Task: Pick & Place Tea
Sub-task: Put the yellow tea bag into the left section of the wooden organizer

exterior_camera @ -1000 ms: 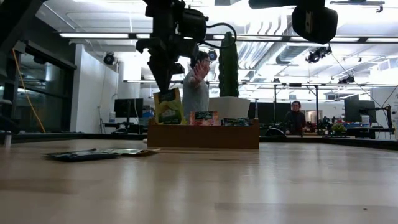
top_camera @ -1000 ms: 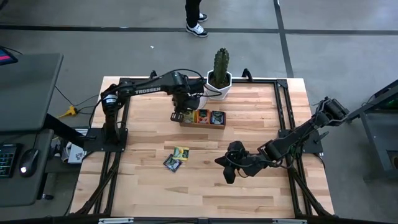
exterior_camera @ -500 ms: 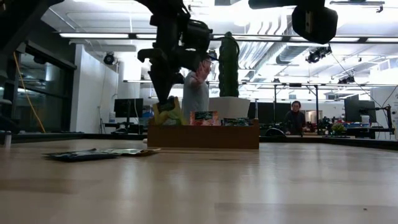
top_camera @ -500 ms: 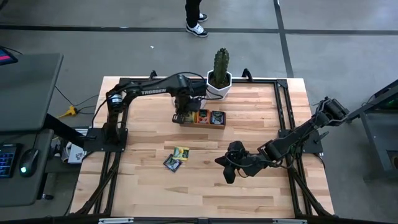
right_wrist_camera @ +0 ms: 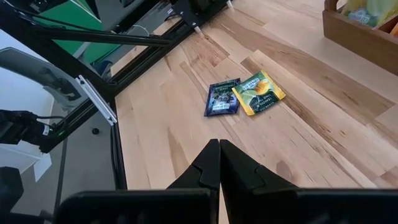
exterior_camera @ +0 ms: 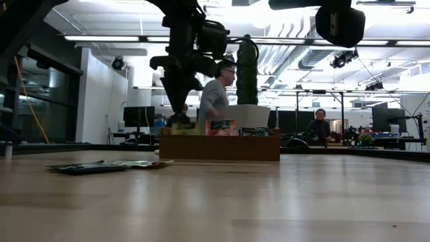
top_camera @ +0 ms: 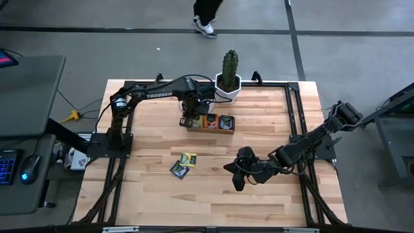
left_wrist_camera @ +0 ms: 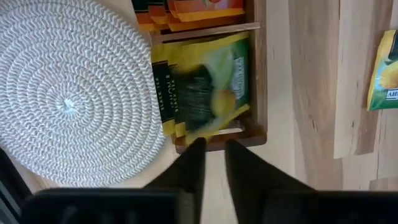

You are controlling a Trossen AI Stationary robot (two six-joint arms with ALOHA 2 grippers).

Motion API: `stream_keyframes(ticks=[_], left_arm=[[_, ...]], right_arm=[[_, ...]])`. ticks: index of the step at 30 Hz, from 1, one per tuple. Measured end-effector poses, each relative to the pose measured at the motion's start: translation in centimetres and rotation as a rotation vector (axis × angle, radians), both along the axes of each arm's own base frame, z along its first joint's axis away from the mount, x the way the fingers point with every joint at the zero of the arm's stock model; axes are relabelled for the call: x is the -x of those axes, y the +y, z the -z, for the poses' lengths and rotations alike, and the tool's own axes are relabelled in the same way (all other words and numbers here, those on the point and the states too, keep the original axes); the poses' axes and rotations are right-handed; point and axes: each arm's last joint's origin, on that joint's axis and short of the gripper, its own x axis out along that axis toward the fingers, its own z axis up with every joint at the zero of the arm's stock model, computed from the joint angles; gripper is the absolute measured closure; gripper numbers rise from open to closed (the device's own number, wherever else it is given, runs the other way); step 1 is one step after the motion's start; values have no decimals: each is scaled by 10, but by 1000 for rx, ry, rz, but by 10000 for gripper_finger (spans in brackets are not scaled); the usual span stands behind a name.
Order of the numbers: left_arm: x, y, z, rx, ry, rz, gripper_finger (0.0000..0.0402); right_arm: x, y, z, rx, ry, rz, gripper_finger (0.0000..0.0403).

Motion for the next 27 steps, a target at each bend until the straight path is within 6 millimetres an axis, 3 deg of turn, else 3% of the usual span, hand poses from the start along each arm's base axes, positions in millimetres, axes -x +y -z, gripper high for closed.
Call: stream_keyframes(ticks=[6, 11, 18, 21, 24, 27], left_arm=[[0, 0, 0, 1, 4, 0, 266], [9, -3, -14, -22, 3, 0, 240], [28, -17, -58, -88, -140, -11, 275], [39, -34, -79, -107, -237, 12, 298], [56, -54, -84, -110, -276, 49, 328], [76, -74, -76, -99, -310, 57, 371]], right_arm=[[0, 0, 0, 2, 3, -2, 403], [0, 0, 1, 8, 9, -4, 403], [1, 0, 1, 23, 14, -9, 403], [1, 0, 1, 26, 14, -11, 403], [1, 0, 1, 27, 14, -11, 403], [1, 0, 1, 29, 13, -7, 403]])
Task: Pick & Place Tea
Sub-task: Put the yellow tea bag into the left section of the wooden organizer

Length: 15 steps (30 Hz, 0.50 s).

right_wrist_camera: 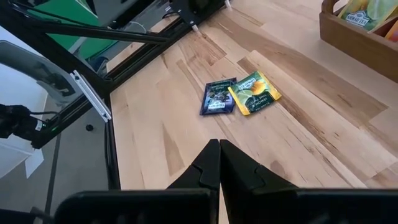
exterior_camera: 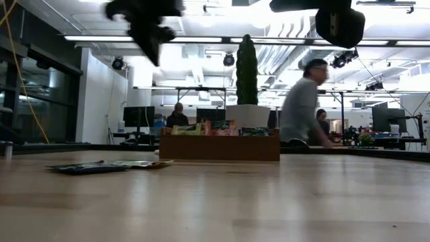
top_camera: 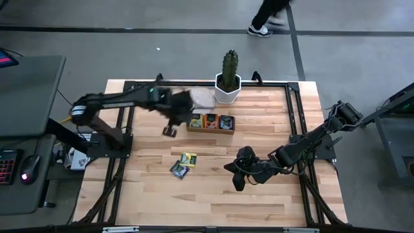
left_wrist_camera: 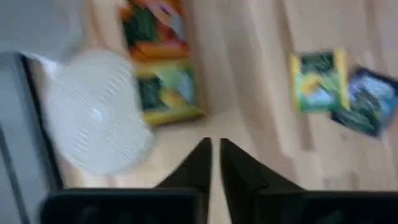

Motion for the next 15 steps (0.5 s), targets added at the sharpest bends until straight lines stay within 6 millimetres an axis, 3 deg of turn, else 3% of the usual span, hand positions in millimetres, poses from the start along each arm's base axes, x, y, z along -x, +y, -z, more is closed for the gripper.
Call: stream_keyframes(ticks=[2, 6, 11, 15], left_arm=[[17, -14, 12, 29, -16, 2, 393], [44, -40, 48, 110, -82, -4, 396], [58, -66, 93, 183, -178, 28, 400], [59, -81, 116, 202, -212, 87, 401]], right_arm=[[0, 0, 0, 0, -1, 2, 403], [-4, -2, 2, -3, 0, 8, 403], [-19, -3, 20, 0, 26, -11, 403], [-41, -8, 33, -1, 61, -24, 403]])
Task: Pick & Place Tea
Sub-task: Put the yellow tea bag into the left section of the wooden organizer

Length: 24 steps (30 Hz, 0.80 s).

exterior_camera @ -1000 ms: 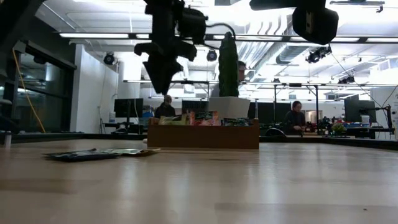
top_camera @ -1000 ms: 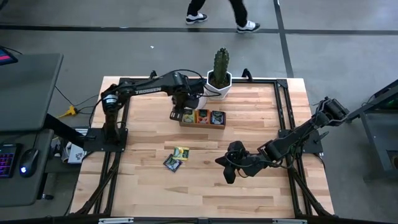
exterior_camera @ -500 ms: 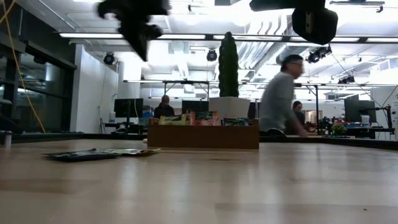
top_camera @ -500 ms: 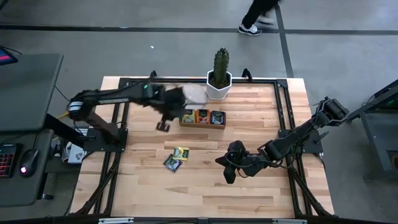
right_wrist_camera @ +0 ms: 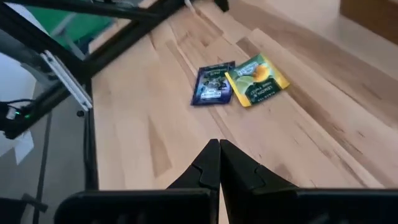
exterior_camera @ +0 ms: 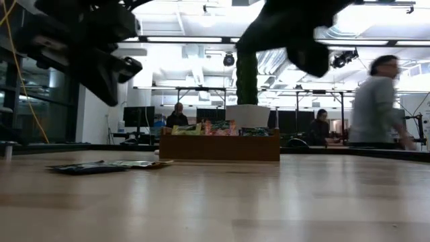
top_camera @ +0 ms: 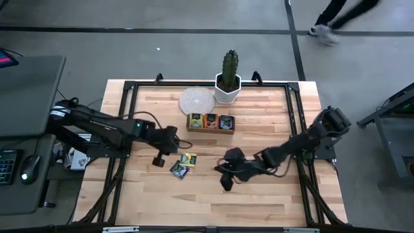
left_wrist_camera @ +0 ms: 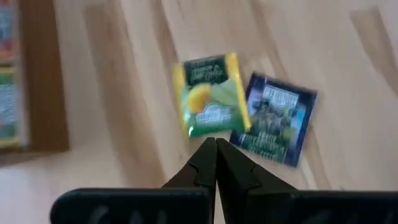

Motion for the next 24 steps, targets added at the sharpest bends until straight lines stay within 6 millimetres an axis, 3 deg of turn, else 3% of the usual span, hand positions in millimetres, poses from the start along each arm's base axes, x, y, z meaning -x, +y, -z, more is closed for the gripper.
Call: stream_keyframes(ticks=[8, 14, 18, 24], left_arm=[[-5, -9, 37, 177, -81, -53, 401], [-2, -9, 46, 205, -114, -39, 401], [-1, -9, 48, 196, -123, -3, 401], [-3, -9, 58, 142, -90, 25, 401]], right_arm=[[-61, -11, 13, 52, 204, 33, 403], [-91, -14, 28, 13, 337, 112, 403], [-103, -16, 39, -16, 332, 100, 403], [-106, -24, 50, -82, 326, 173, 403]])
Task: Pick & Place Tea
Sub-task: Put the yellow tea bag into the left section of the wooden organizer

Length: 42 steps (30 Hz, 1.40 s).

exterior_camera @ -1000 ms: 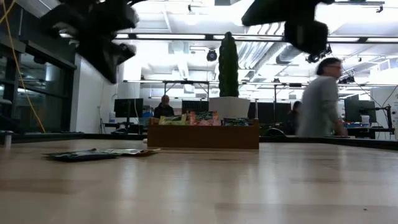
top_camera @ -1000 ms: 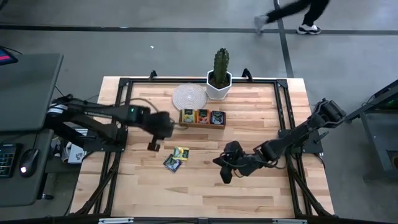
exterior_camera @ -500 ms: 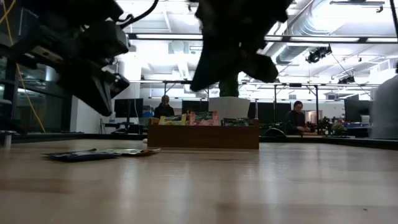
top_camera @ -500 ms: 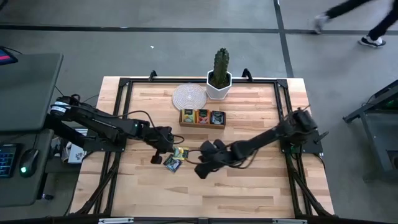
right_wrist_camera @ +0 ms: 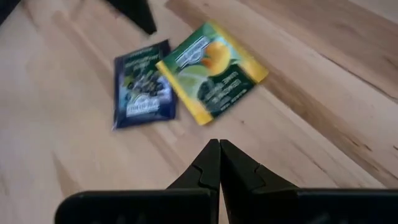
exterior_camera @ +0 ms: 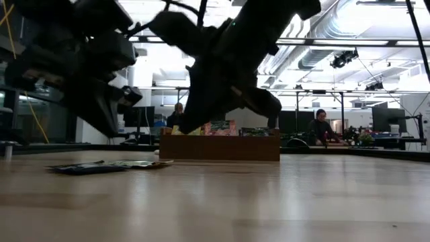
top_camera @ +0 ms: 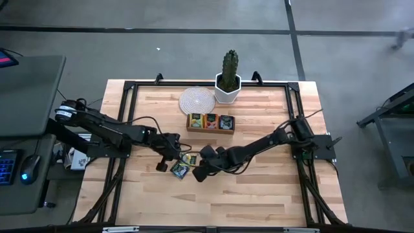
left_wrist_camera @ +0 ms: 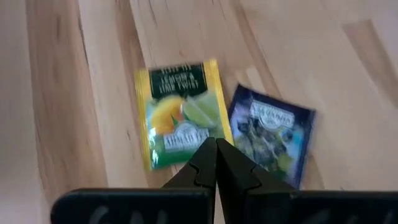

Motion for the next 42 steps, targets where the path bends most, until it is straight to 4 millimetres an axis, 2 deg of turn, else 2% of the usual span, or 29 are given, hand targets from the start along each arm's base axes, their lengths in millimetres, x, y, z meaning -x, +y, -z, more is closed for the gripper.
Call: stream_keyframes(ticks=[10, 18, 21, 28, 32, 36, 42], left_arm=[[-15, -3, 24, -6, 21, 41, 401], [-20, -4, 36, -29, 40, 60, 401], [-22, -4, 37, -28, 25, 61, 401], [-27, -5, 44, -22, 17, 60, 401], [-27, -5, 47, -19, 21, 63, 401], [-27, -5, 47, -18, 20, 63, 401], [-27, -5, 47, -12, 20, 68, 401]], right_arm=[[-6, -24, 4, -133, -37, 172, 402], [-9, -32, 12, -254, -47, 330, 398], [-10, -31, 16, -275, -36, 328, 380], [-10, -30, 20, -294, -27, 346, 307], [-8, -30, 21, -298, -4, 341, 278], [-8, -31, 25, -287, 9, 346, 266], [-19, -27, 46, -328, -29, 341, 265]])
